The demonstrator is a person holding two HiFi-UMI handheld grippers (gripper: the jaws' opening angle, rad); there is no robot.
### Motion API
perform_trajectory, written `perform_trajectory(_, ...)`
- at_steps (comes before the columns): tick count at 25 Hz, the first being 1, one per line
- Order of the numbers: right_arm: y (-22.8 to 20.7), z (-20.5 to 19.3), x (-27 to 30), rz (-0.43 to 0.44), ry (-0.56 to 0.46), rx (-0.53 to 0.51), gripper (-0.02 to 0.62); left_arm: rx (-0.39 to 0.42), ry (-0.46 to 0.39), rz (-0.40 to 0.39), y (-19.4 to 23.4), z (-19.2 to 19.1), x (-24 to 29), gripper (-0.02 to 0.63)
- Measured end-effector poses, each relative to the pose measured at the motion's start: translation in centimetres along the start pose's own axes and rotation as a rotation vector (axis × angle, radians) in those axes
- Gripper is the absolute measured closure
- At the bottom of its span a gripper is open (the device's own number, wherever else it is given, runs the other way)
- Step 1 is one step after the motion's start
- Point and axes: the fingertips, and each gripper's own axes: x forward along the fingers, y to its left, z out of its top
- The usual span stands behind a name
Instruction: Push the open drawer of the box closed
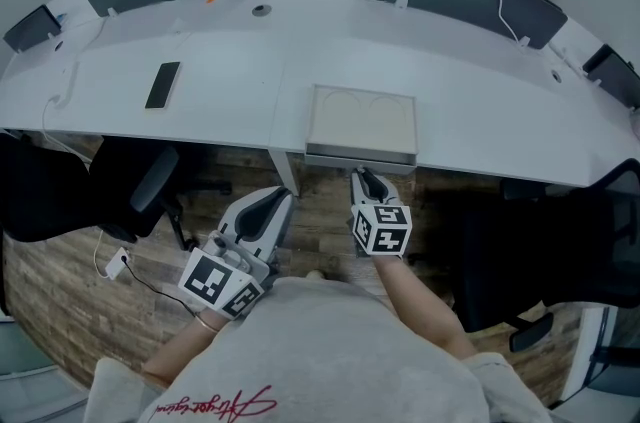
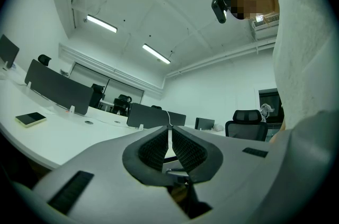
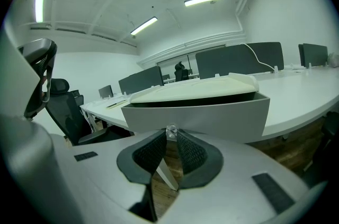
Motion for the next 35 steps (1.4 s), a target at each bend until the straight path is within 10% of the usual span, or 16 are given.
perform_trajectory(35, -0.5, 0.5, 1.2, 0.005, 0.01, 0.004, 0.525, -0.004, 0.009, -0.002, 0.3, -0.1, 0.5, 0.57)
